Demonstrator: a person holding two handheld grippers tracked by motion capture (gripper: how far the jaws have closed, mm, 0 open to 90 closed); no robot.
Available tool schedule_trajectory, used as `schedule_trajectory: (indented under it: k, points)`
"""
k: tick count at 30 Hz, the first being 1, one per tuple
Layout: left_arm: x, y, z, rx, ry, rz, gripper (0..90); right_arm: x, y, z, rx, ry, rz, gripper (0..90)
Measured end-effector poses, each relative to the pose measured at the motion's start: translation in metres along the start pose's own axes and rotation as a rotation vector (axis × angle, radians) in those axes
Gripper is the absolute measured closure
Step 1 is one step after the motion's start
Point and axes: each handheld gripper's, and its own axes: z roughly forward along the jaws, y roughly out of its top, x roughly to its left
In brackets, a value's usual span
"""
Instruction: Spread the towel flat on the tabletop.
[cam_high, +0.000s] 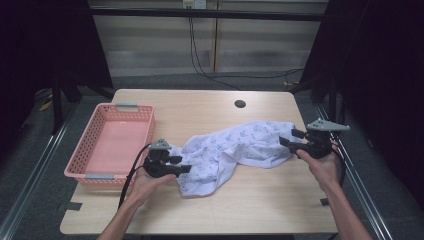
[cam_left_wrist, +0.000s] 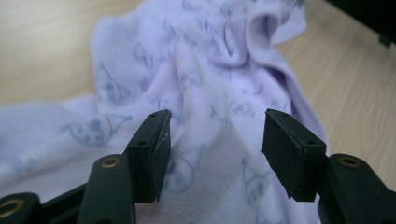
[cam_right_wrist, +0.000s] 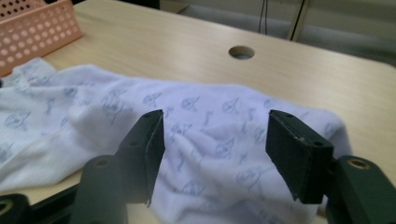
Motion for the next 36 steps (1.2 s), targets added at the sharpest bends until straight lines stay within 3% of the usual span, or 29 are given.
schedule_trajectory:
  k: [3, 4, 5, 7, 9, 10, 13, 14, 15, 18, 19, 20, 21, 22, 25, 26, 27, 29, 32, 34, 36]
  points:
    - [-0.005, -0.008, 0.008, 0.042, 0.029, -0.003, 41.1, 0.008, -0.013, -0.006, 0.016, 0.032, 0.000, 34.3]
    - [-0.010, -0.009, 0.011, 0.064, 0.047, 0.019, 43.6, 0.011, -0.020, -0.009, 0.018, 0.042, -0.002, 33.1]
    - [-0.014, -0.010, 0.013, 0.087, 0.061, 0.046, 51.1, 0.014, -0.027, -0.012, 0.027, 0.049, 0.000, 32.2]
    - [-0.017, -0.011, 0.014, 0.080, 0.054, 0.053, 63.6, 0.016, -0.034, -0.015, 0.036, 0.057, -0.003, 31.3]
    - [-0.022, -0.013, 0.015, 0.096, -0.005, 0.040, 67.7, 0.019, -0.050, -0.021, 0.049, 0.065, 0.014, 29.3]
    - [-0.031, -0.015, 0.017, 0.096, -0.008, 0.043, 69.0, 0.024, -0.062, -0.026, 0.080, 0.082, 0.007, 29.5]
    - [-0.040, -0.015, 0.020, 0.108, -0.044, 0.031, 68.3, 0.033, -0.071, -0.029, 0.086, 0.102, 0.019, 30.2]
    - [-0.053, -0.014, 0.026, 0.115, -0.054, 0.051, 67.6, 0.045, -0.077, -0.026, 0.111, 0.135, 0.009, 31.6]
    - [-0.053, -0.014, 0.026, 0.115, -0.054, 0.051, 65.8, 0.052, -0.079, -0.024, 0.115, 0.151, 0.007, 33.5]
    - [-0.067, -0.010, 0.038, 0.133, -0.121, 0.045, 62.4, 0.065, -0.082, -0.020, 0.125, 0.233, 0.024, 38.2]
    - [-0.072, -0.008, 0.042, 0.147, -0.124, 0.060, 62.4, 0.080, -0.080, -0.016, 0.127, 0.266, 0.007, 44.0]
    - [-0.079, -0.002, 0.051, 0.151, -0.168, 0.035, 62.3, 0.085, -0.080, -0.013, 0.124, 0.299, 0.014, 46.3]
    - [-0.079, -0.002, 0.051, 0.151, -0.168, 0.035, 62.5, 0.090, -0.079, -0.010, 0.120, 0.324, 0.026, 49.0]
    - [-0.087, 0.004, 0.060, 0.157, -0.180, 0.059, 63.6, 0.095, -0.079, -0.006, 0.123, 0.339, 0.022, 50.8]
    - [-0.087, 0.010, 0.062, 0.143, -0.207, 0.064, 62.9, 0.106, -0.079, 0.001, 0.140, 0.360, -0.011, 54.8]
    - [-0.082, 0.014, 0.058, 0.105, -0.202, 0.059, 61.7, 0.114, -0.079, 0.005, 0.140, 0.400, -0.023, 57.0]
    - [-0.082, 0.014, 0.058, 0.105, -0.202, 0.059, 63.3, 0.114, -0.079, 0.005, 0.140, 0.400, -0.023, 57.0]
    - [-0.075, 0.019, 0.051, 0.074, -0.194, 0.047, 60.6, 0.128, -0.080, 0.011, 0.161, 0.444, -0.053, 56.8]
    - [-0.063, 0.022, 0.045, 0.029, -0.181, 0.008, 55.6, 0.147, -0.085, 0.023, 0.211, 0.507, -0.087, 48.4]
    - [-0.058, 0.021, 0.040, 0.025, -0.160, 0.010, 54.2, 0.149, -0.087, 0.025, 0.224, 0.512, -0.083, 47.2]
    - [-0.048, 0.016, 0.027, 0.017, -0.129, 0.001, 53.6, 0.159, -0.092, 0.028, 0.253, 0.509, -0.150, 41.7]
